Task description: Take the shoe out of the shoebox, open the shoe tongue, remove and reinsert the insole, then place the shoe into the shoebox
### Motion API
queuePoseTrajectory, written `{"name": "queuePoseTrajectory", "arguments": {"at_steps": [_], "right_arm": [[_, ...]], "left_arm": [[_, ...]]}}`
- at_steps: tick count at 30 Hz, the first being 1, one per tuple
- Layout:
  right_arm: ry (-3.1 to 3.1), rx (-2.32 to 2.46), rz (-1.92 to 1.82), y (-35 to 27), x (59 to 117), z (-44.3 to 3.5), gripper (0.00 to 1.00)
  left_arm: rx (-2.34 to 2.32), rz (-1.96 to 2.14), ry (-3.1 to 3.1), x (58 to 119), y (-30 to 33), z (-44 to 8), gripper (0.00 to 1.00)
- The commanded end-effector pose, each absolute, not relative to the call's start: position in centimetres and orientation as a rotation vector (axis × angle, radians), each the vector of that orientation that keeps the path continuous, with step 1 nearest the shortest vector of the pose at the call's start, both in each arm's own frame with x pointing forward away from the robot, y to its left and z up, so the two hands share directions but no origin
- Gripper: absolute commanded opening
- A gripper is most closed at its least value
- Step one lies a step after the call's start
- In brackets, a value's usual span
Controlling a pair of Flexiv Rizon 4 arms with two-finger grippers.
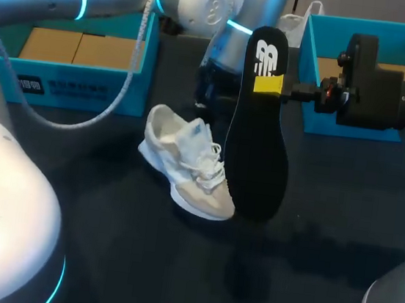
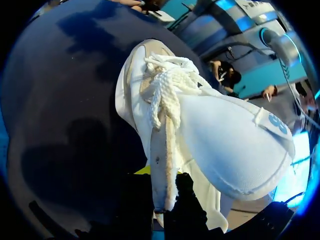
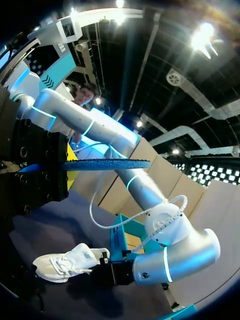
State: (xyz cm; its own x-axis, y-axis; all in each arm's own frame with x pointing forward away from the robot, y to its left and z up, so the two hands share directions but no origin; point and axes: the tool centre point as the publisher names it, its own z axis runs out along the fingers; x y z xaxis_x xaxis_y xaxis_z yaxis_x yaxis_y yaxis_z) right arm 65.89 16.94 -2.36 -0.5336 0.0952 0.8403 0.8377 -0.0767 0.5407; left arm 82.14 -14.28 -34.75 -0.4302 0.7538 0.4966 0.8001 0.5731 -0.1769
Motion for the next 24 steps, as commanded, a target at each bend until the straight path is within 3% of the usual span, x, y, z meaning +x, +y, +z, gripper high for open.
{"name": "queuePoseTrajectory", "arguments": {"at_steps": [1, 10, 24], "right_arm": [[-1.628, -1.02, -1.665, 17.1, 65.8, -2.4, 0.0], [-1.628, -1.02, -1.665, 17.1, 65.8, -2.4, 0.0], [-1.628, -1.02, -1.665, 17.1, 65.8, -2.4, 0.0]], "left_arm": [[-1.512, -0.236, -2.042, 83.4, -15.7, -34.3, 0.0], [-1.813, -0.212, -1.981, 84.6, -16.3, -33.8, 0.0], [-1.924, -0.186, -1.974, 84.7, -20.8, -34.3, 0.0]]}}
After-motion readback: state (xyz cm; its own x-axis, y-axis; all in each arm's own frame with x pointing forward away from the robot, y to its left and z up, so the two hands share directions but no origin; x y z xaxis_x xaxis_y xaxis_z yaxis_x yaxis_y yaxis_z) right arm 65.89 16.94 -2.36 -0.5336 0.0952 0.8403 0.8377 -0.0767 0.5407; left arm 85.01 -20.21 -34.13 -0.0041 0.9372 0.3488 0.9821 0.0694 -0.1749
